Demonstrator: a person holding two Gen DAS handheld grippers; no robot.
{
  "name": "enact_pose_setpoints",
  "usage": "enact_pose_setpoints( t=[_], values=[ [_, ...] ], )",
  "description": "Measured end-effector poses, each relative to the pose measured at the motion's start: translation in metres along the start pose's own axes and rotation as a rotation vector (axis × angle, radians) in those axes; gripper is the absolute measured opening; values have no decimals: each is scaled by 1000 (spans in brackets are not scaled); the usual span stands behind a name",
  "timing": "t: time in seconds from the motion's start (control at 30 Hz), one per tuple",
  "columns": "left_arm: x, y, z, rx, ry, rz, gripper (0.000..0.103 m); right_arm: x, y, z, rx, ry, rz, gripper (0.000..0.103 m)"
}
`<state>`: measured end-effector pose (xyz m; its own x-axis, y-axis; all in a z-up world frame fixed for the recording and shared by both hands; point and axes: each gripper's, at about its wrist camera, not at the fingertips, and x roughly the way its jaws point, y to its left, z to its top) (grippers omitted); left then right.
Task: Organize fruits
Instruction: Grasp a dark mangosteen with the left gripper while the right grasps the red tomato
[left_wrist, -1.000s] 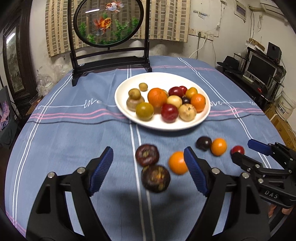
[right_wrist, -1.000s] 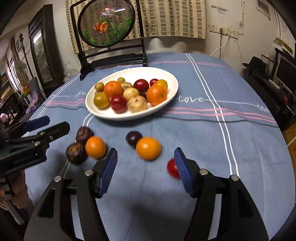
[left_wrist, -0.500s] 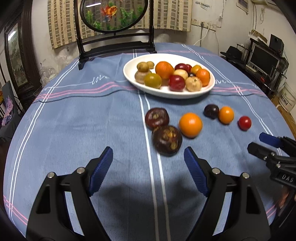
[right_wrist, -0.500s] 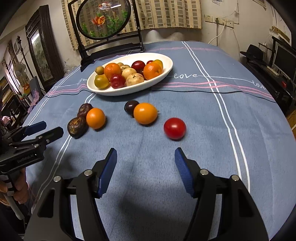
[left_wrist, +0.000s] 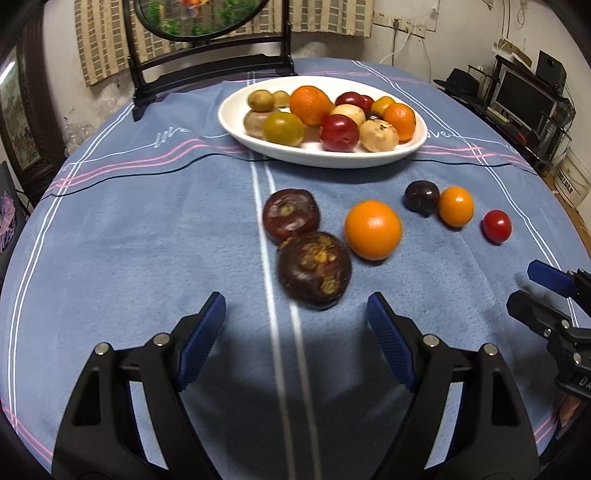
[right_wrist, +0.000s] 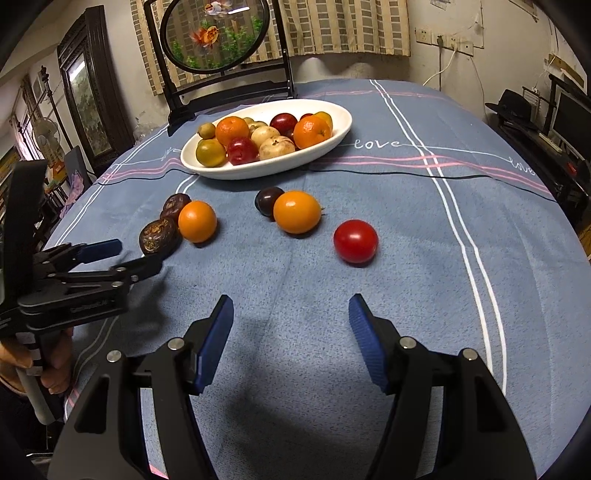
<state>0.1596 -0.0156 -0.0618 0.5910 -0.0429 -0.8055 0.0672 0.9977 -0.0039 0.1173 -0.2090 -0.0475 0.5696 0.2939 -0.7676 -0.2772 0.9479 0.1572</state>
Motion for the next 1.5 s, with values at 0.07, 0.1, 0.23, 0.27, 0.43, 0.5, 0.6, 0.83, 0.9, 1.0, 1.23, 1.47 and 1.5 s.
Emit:
enact_pose_setpoints(
  t=[0.07, 0.1, 0.23, 0.27, 0.43, 0.5, 0.6, 0.83, 0.9, 1.0, 1.23, 1.47, 1.5],
  values=[
    [4, -4, 3, 13, 7, 5, 78, -1, -1, 1, 3, -5, 2, 65],
    [7, -7, 4, 20, 15, 5, 77, -1, -2, 1, 3, -6, 2, 65],
    [15, -9, 8, 15, 35, -27, 64, 1, -7, 1, 9, 1, -7, 65],
    [15, -9, 9, 13, 30, -31, 55, 2, -8, 1, 12, 3, -12, 65],
    [9, -7, 7, 5, 4, -62, 43, 11, -23, 6, 38, 29, -75, 65],
    [4, -9, 6, 12, -22, -71, 44, 16, -28, 10, 44, 49, -84, 65],
    [2, -12, 6, 22, -26, -66, 44, 22, -32, 20, 40, 54, -88, 65],
    [4, -6, 5, -10, -9, -76, 44, 42, -38, 39, 59, 68, -140, 60],
    [5, -5, 5, -14, -4, -80, 44, 49, -37, 42, 49, 91, -142, 55],
    [7, -4, 4, -15, 2, -82, 44, 54, -35, 46, 39, 97, -154, 48],
    [7, 0, 4, -31, 3, -87, 44, 47, -32, 45, 49, 68, -83, 32],
    [2, 2, 3, -28, -7, -74, 44, 29, -29, 36, 46, 40, -63, 32],
    [1, 3, 3, -30, -11, -74, 44, 27, -28, 36, 45, 37, -62, 32]
  ],
)
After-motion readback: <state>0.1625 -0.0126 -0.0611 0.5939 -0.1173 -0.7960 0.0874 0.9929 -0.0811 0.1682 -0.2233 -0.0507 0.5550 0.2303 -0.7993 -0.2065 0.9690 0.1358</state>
